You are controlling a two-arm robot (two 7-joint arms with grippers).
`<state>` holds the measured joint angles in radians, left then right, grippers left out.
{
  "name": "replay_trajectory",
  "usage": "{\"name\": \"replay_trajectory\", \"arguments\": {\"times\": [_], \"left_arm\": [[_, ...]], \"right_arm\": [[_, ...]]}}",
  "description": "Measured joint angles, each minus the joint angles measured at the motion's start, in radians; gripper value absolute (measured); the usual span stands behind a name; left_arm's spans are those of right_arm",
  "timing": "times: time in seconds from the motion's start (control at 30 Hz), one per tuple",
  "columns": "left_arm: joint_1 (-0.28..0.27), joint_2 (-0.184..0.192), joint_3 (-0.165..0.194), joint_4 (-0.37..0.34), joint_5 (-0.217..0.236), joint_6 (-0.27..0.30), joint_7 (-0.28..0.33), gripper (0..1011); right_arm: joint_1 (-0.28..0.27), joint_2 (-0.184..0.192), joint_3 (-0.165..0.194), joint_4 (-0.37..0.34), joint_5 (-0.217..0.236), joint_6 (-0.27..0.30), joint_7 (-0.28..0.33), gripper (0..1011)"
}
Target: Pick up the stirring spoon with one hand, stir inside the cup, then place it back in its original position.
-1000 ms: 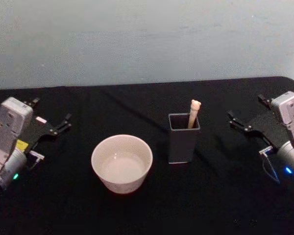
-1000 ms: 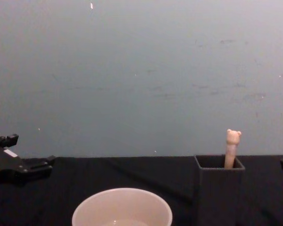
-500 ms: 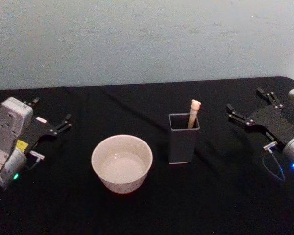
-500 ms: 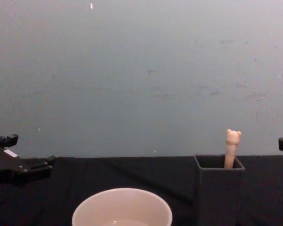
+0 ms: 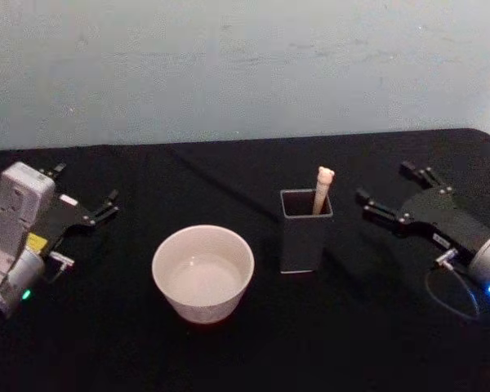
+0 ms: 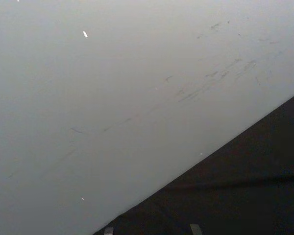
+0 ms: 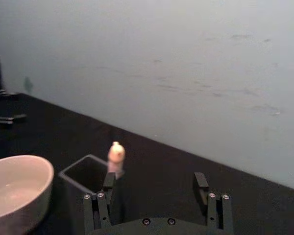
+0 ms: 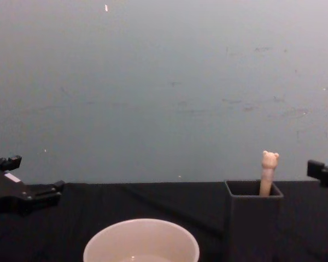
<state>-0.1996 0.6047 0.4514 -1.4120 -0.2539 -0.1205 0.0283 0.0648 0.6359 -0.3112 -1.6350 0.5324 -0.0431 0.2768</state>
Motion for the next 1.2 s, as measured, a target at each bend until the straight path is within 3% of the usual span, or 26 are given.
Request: {"name": "replay_trajectory", "arguments": {"times": [0.37,0.67,1.2], "left_arm": [[0.000,0.000,0.000,0.000,0.000,0.000,0.000,1001],[0.000,0.000,0.000,0.000,0.000,0.000,0.000,1001],[0.000,0.000,0.000,0.000,0.000,0.000,0.000,1001]], "right_arm": [[0.039,-0.040,-0.023,0.025,0.024,0.061,0.086,1002],[0.103,-0.092,-0.040,0.087,0.025,0.111,0.138,1002],[0.181,-0.145,-0.059,0.171,-0.004,0.127,0.170,1000]]}}
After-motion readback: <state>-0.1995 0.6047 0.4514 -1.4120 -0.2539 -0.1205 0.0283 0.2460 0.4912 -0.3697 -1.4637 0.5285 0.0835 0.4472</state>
